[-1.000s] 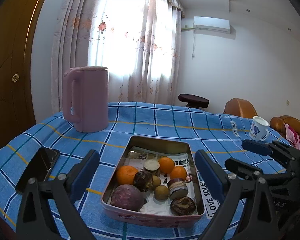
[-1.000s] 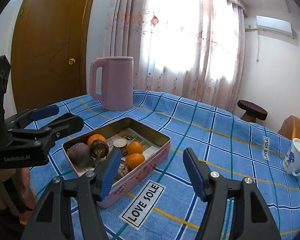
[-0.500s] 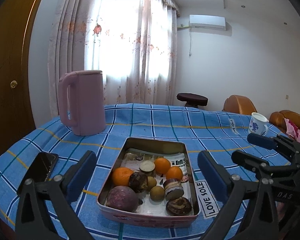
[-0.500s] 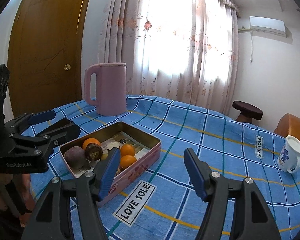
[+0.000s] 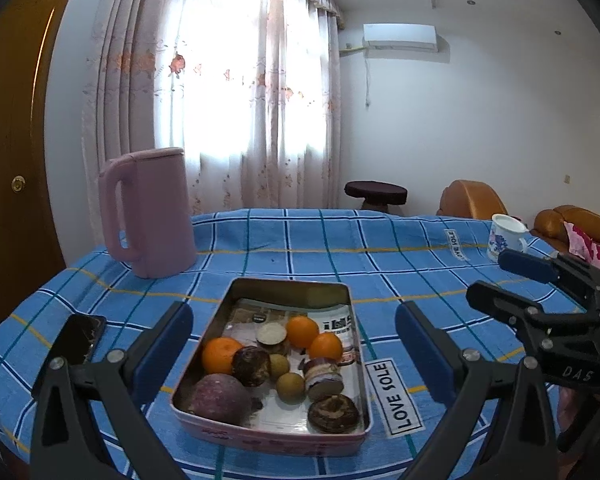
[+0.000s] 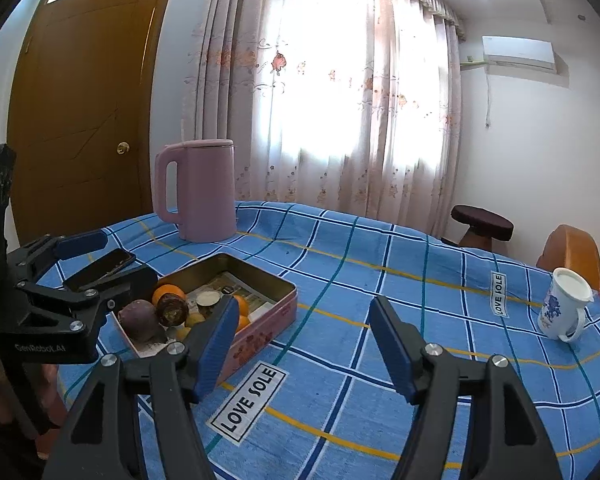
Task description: Organize fruits
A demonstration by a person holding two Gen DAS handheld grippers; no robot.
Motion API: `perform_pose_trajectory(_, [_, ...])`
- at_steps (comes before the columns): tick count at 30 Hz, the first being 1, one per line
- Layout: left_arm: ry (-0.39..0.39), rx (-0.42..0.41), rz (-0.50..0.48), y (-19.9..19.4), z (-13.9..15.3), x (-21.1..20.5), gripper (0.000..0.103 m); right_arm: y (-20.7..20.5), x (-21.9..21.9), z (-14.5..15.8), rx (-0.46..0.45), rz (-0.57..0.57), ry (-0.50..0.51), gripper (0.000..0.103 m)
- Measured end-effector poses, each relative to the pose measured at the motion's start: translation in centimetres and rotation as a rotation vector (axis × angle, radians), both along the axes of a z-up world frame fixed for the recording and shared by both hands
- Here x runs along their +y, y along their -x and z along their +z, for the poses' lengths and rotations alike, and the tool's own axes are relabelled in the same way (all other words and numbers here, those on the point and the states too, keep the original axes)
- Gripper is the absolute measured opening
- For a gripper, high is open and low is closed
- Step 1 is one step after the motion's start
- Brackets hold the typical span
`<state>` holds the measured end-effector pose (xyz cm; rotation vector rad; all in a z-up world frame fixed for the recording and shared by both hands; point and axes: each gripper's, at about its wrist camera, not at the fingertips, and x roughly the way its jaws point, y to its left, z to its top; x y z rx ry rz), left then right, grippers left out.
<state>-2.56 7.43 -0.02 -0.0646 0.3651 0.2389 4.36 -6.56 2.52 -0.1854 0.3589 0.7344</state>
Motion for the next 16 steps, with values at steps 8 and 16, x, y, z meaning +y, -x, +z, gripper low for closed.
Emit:
perform_pose_trajectory(8, [0.001,0.010,-0.009,-0.4,-0.2,-0.4,0.103,-0.3,-0.6,-0.4,0.010,-0.011,0.001,0.069])
perform_pose_trajectory(16, [0.003,0.020,-0.048,-0.5,-0.4,-1.1,0.103,-0.6,-1.0,-1.0,0.018,-0.026,0.009,0.069])
